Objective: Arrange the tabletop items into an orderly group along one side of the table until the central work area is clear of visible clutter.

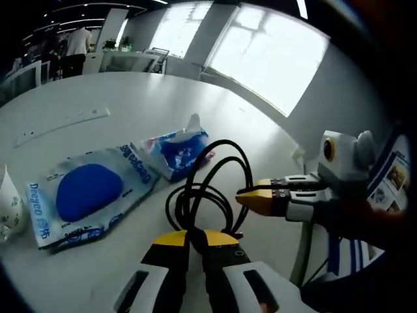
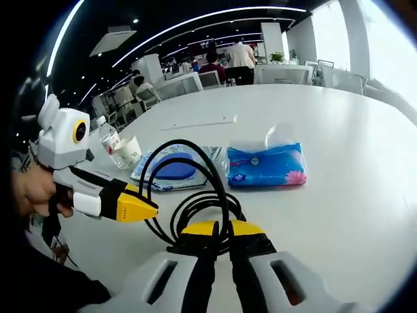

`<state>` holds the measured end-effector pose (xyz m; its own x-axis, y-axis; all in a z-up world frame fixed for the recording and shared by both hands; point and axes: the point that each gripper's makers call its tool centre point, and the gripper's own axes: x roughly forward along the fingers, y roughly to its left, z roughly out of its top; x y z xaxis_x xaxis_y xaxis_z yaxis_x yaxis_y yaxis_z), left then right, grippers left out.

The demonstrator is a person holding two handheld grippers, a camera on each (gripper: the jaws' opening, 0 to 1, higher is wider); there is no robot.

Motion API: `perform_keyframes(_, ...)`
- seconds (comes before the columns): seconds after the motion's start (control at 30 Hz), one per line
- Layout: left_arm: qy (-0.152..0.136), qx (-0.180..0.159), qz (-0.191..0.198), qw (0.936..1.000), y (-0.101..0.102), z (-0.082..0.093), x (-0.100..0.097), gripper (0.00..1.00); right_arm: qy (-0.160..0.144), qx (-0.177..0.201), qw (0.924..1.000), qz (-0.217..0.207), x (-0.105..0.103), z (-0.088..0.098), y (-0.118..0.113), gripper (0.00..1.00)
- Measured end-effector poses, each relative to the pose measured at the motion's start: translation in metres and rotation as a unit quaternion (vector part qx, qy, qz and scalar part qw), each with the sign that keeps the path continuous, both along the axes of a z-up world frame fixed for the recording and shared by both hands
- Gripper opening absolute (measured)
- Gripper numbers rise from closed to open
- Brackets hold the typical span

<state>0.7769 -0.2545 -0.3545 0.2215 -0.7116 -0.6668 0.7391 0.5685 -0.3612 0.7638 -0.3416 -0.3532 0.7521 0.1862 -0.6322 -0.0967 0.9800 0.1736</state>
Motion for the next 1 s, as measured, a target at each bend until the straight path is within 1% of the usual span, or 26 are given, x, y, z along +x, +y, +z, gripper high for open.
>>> perform_keyframes(0.13,0.008,0.008,0.003,0.9999,0.001,-0.008,0.001,0.06,0.010,0.000,0.9999,0.007,0.001,-0.009,0.000,0.02)
perform_keyframes(0.23,0.012,0.017,0.003,0.9998,0.003,-0.012,0.000,0.06,0.016,0.001,0.9998,0.009,-0.002,-0.015,0.001,0.02)
perform_keyframes(0.37,0.001,0.012,0.008,0.9999,0.005,-0.007,0.003,0.09,0.019,0.005,0.9998,0.006,-0.002,-0.016,-0.002,0.04)
perform_keyframes(0.53,-0.011,0.006,0.018,0.9998,0.011,0.001,0.010,0.13,0.004,0.009,1.0000,-0.001,-0.001,-0.007,-0.005,0.07)
perform_keyframes(0.67,-0.018,0.003,0.026,0.9995,0.014,0.004,0.016,0.14,-0.009,0.007,0.9999,-0.006,0.006,0.001,-0.008,0.13)
perform_keyframes(0.73,-0.023,0.003,0.029,0.9993,0.014,0.006,0.019,0.14,-0.014,0.004,0.9999,-0.007,0.010,0.002,-0.009,0.13)
perform_keyframes(0.77,-0.027,0.002,0.031,0.9992,0.014,0.007,0.021,0.13,-0.017,0.003,0.9998,-0.007,0.011,0.007,-0.010,0.13)
perform_keyframes(0.87,-0.027,-0.004,0.033,0.9991,0.009,0.010,0.023,0.14,-0.021,-0.006,0.9998,-0.002,0.017,0.011,-0.010,0.13)
perform_keyframes(0.93,-0.036,-0.006,0.032,0.9988,0.006,0.014,0.024,0.14,-0.026,-0.012,0.9996,0.001,0.022,0.015,-0.010,0.12)
perform_keyframes(1.0,-0.038,-0.010,0.032,0.9987,0.002,0.017,0.026,0.14,-0.028,-0.017,0.9995,0.006,0.025,0.017,-0.009,0.12)
